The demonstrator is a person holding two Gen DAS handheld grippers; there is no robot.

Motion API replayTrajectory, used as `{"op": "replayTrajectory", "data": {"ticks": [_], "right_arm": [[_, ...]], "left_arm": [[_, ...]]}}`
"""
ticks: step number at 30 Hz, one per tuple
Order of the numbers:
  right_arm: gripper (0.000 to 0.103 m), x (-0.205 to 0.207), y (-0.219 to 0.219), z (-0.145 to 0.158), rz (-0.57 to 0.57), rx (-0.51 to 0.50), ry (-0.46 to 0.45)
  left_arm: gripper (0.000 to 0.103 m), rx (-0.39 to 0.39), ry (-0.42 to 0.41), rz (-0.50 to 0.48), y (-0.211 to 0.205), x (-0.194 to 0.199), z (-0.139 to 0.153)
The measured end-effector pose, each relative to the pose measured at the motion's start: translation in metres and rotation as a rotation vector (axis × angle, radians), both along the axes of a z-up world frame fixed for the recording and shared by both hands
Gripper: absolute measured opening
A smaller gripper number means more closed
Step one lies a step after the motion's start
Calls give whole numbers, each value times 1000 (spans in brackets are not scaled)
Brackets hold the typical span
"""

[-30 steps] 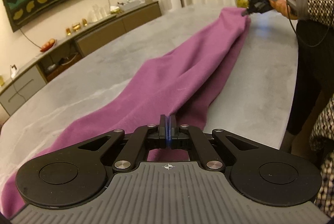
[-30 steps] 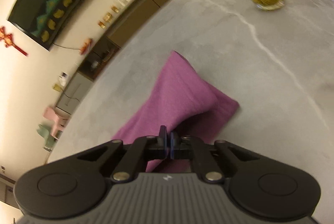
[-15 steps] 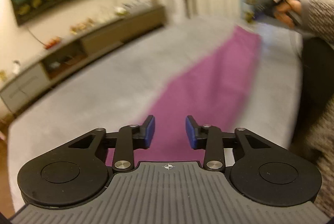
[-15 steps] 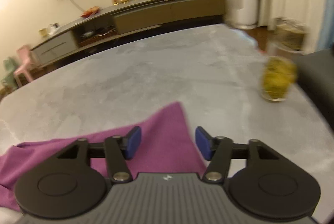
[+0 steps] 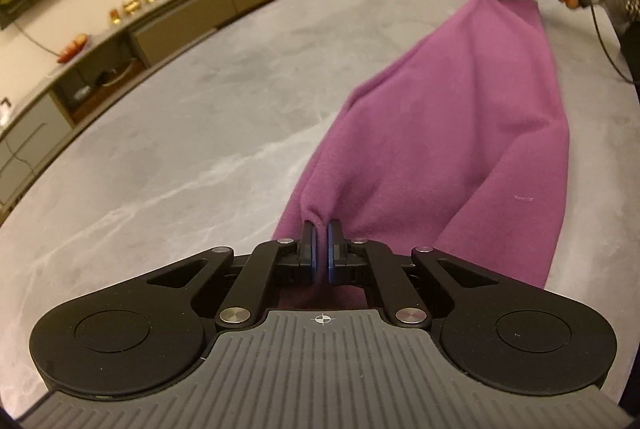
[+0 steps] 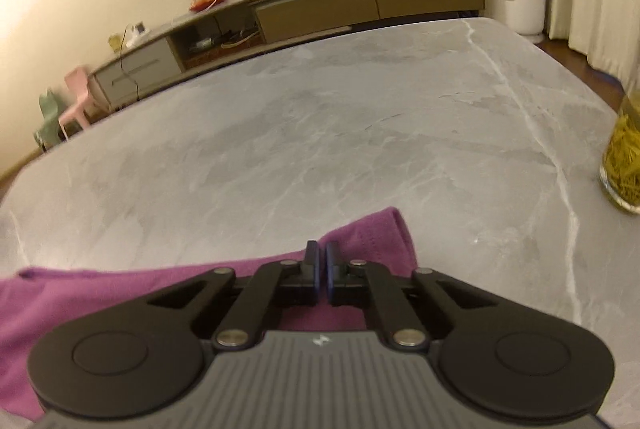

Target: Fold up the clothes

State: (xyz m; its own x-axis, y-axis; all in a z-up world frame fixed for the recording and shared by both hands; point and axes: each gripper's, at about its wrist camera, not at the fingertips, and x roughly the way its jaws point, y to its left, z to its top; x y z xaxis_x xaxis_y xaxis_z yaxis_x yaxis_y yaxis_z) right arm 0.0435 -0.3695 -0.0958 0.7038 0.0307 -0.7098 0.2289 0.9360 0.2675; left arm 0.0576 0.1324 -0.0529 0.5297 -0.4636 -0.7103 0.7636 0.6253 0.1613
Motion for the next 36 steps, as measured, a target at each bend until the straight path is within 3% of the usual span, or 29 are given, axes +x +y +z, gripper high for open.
{"op": "replayTrajectory", "data": {"ticks": [4,7,9,10,12,13,14,20,23,24,27,29,31,33,36], "right_arm": [[3,-3,-9,0,-40,49,-24],[17,-2,-13,-2,-76,57,-31],[66,5,-10,-4,-72,23,-23],[66,9,-8,-6,-56,3,-10],[18,18,-4,-9,-29,-24,12],[17,17,-5,-8,-27,-18,9],[10,15,-7,-5,-33,-17,-7],[12,19,-15,-11,-59,-21,-31],[35,24,-16,-14,-89,-70,-43],[40,22,-16,-11,-115,-99,-52],[39,1,-19,13,-184,-159,-104],[39,-22,-9,30,-145,-145,-142],[39,-31,11,24,-37,-121,-87],[36,-35,34,9,92,-96,4],[35,-32,50,-4,158,-213,111]], "left_arm": [[0,-92,1,64,7,-6,11],[0,-88,3,74,4,-6,8],[0,-82,4,78,1,-7,6],[0,-88,-4,87,1,-6,6],[0,-116,-15,120,6,-7,8],[0,-135,-14,147,11,-7,9],[0,-155,-14,174,16,-8,9],[0,-143,13,282,20,0,-6],[0,-58,-24,343,8,11,-15],[6,-40,-34,360,6,13,-16],[24,-12,-57,406,3,14,-12],[25,-12,-94,415,2,6,-2],[22,-19,-142,396,-2,-8,9],[24,-18,-135,328,-10,-16,11],[13,78,-98,301,-14,-14,-7]]}}
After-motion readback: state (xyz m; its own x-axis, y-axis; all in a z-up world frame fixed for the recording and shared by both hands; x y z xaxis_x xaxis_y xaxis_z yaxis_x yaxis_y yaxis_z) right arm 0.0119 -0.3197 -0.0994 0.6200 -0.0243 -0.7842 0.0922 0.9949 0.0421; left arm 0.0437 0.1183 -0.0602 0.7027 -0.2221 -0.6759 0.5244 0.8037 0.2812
